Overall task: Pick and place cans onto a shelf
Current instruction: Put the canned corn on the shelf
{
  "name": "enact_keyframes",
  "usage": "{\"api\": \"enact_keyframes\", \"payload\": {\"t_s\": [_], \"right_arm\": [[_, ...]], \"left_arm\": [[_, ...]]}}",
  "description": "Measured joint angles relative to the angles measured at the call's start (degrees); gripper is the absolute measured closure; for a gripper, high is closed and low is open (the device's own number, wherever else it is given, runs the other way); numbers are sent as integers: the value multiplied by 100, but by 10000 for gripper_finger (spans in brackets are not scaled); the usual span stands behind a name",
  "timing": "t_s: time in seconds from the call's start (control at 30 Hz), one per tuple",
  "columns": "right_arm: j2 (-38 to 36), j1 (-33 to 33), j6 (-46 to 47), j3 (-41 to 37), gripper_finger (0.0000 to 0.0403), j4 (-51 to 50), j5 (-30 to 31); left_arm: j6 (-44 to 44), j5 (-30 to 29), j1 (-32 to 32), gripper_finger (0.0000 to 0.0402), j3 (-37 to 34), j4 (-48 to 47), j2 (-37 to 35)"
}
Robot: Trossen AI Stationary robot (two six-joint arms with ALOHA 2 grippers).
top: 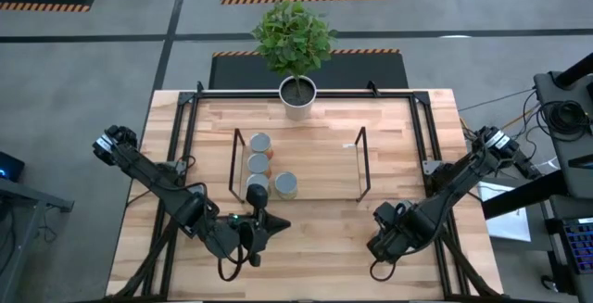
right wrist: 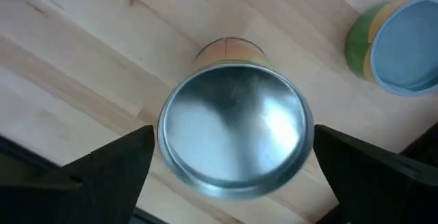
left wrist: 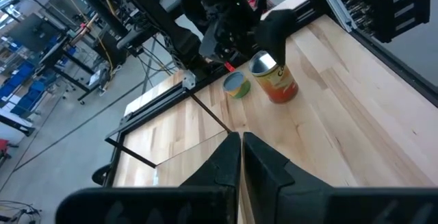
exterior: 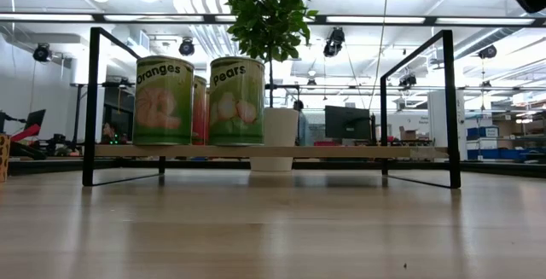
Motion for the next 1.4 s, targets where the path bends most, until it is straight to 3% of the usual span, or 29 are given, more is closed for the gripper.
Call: {"api": "enact_keyframes", "payload": {"t_s": [0.23,0.47,0.7,0.87,1.13,1.4], "right_arm": [[220,-67,-119,2,26,16,-29],[203,-103,-123,2,101,19,-136],[184,-152,-770,168,100,1,-477],[205,-199,-1404,775,71,25,-419],[216,-479,-2624,1881,95,20,560],[238,-1412,-4577,2523,87,16,1248]], "left_arm": [[-20,2,0,402,0,0,0],[-42,2,0,402,0,-2,0],[4,3,-12,402,-2,-110,-6],[121,4,-20,402,-27,-159,-90],[302,0,79,402,-704,391,-782],[282,-4,105,402,-1528,1322,-1651]]}}
